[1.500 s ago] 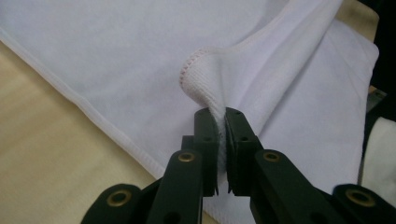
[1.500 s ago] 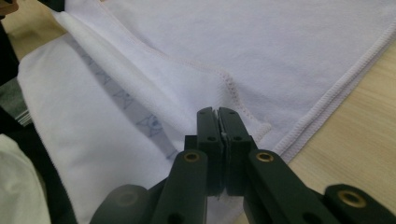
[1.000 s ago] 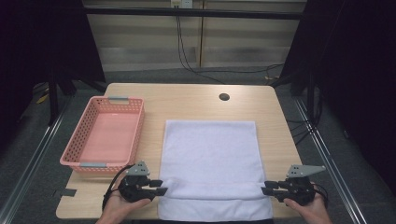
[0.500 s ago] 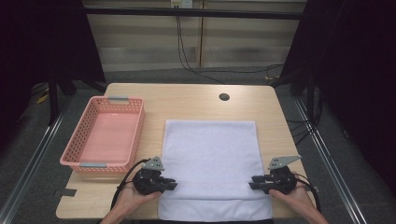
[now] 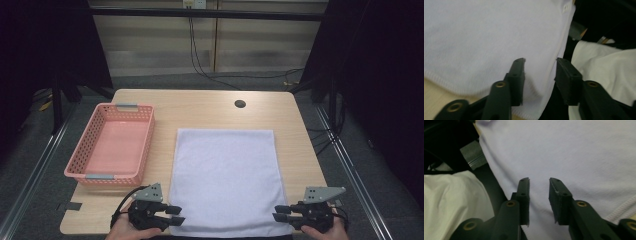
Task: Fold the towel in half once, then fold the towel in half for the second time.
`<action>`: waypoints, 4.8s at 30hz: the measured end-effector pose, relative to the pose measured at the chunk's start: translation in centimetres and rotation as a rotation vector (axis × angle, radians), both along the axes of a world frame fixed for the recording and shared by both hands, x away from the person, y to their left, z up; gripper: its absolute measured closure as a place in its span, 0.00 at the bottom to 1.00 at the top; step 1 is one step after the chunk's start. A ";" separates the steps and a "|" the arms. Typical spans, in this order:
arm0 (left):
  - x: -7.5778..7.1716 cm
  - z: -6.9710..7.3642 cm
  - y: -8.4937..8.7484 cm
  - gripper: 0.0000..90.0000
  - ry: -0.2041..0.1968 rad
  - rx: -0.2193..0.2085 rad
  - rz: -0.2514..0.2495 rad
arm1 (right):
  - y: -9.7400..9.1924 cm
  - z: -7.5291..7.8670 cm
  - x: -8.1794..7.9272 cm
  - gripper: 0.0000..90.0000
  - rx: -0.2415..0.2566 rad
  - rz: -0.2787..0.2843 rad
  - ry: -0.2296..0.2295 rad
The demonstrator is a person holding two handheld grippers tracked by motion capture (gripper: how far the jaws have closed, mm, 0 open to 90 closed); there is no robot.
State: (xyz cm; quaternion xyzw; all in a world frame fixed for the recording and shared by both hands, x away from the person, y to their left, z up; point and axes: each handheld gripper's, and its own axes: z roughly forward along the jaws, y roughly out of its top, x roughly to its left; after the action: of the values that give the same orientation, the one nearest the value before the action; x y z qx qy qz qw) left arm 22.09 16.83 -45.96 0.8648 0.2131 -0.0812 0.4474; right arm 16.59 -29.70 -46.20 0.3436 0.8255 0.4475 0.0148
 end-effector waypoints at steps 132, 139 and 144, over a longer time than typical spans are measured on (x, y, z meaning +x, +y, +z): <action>22.2 4.7 -3.2 0.92 -0.172 -0.027 0.476 | -4.5 5.2 24.7 0.94 -0.033 -0.362 -0.124; 21.5 6.4 -3.4 0.93 -0.227 -0.096 0.470 | -4.4 7.5 24.8 0.96 0.053 -0.406 -0.212; 20.1 6.0 -3.2 0.93 -0.217 -0.105 0.446 | -4.6 7.1 22.6 0.96 0.057 -0.366 -0.208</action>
State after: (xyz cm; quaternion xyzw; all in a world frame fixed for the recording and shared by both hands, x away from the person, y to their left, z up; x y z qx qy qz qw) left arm 42.16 13.60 -39.98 0.7757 0.3450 0.1018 0.5186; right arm 39.15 -34.34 -39.07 0.4402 0.7302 0.4937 0.1713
